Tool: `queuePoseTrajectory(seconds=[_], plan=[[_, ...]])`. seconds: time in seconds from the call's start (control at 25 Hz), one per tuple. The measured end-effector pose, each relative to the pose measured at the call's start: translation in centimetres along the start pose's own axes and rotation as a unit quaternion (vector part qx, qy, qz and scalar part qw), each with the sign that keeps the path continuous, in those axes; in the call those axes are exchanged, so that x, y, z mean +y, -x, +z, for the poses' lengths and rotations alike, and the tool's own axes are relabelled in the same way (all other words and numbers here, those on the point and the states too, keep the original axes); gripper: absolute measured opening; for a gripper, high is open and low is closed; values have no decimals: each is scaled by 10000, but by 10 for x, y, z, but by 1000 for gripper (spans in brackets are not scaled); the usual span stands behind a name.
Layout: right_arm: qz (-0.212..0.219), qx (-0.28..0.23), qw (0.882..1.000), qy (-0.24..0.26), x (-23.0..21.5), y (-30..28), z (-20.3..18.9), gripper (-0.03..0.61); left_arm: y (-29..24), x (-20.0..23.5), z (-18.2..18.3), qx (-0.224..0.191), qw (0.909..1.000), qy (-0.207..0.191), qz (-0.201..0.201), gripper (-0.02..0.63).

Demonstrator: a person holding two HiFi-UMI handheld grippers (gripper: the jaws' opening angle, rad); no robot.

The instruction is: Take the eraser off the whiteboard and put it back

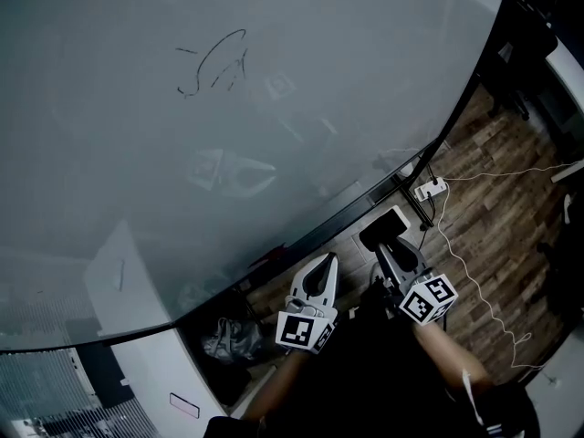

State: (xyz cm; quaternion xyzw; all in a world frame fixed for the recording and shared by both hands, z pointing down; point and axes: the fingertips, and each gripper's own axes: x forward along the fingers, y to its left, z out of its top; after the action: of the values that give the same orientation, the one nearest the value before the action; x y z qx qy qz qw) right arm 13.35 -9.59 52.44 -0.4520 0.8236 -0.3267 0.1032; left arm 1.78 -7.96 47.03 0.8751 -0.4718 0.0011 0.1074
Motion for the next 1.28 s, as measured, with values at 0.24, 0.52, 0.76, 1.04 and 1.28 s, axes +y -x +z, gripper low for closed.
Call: queuePoseTrajectory(seconds=[0.24,0.52,0.76,1.04,1.28], plan=[[76,141,9997,-207,-20,-12,5,135,-23,-6,-4,30,10000,-9,83,8],[83,407,9955,-856,-45,-24,-6,135,-39,-8,-4,285,9988,70,380,8],[2,733,9803,-1833,-64,-40,-34,135,-41,-10,-10,259,9985,111,470,8],[-245,1152,9520,-2826,-75,-57,-74,135,-35,-6,-18,405,9975,80,580,8],[-376,1362,9344,-3271,-88,-65,-92,136,-39,-8,-19,447,9967,148,656,8]])
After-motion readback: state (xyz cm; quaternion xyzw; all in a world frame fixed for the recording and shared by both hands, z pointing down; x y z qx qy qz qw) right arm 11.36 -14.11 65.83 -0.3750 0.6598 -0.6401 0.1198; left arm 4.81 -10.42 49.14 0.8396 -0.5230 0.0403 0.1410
